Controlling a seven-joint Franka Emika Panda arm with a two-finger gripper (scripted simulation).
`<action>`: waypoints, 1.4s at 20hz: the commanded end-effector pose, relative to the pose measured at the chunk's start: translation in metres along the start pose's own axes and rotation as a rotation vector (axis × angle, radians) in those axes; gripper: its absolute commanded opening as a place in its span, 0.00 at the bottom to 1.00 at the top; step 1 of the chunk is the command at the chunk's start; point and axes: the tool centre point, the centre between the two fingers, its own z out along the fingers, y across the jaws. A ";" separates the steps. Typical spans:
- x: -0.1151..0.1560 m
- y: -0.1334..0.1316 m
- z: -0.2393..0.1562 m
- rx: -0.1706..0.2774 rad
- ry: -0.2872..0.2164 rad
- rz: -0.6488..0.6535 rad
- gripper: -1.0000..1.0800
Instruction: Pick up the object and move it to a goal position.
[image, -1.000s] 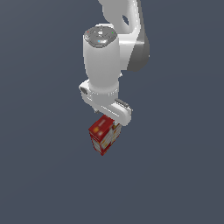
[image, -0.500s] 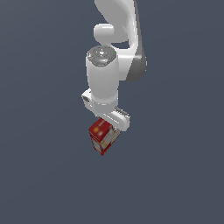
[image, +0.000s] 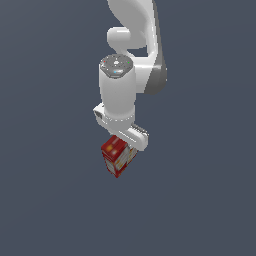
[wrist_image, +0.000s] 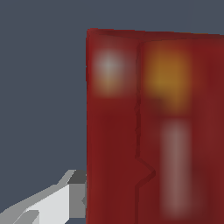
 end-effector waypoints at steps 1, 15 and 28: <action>0.000 0.000 0.000 0.000 0.000 0.000 0.00; -0.011 -0.028 -0.015 0.034 0.051 0.028 0.00; -0.043 -0.114 -0.065 0.137 0.210 0.115 0.00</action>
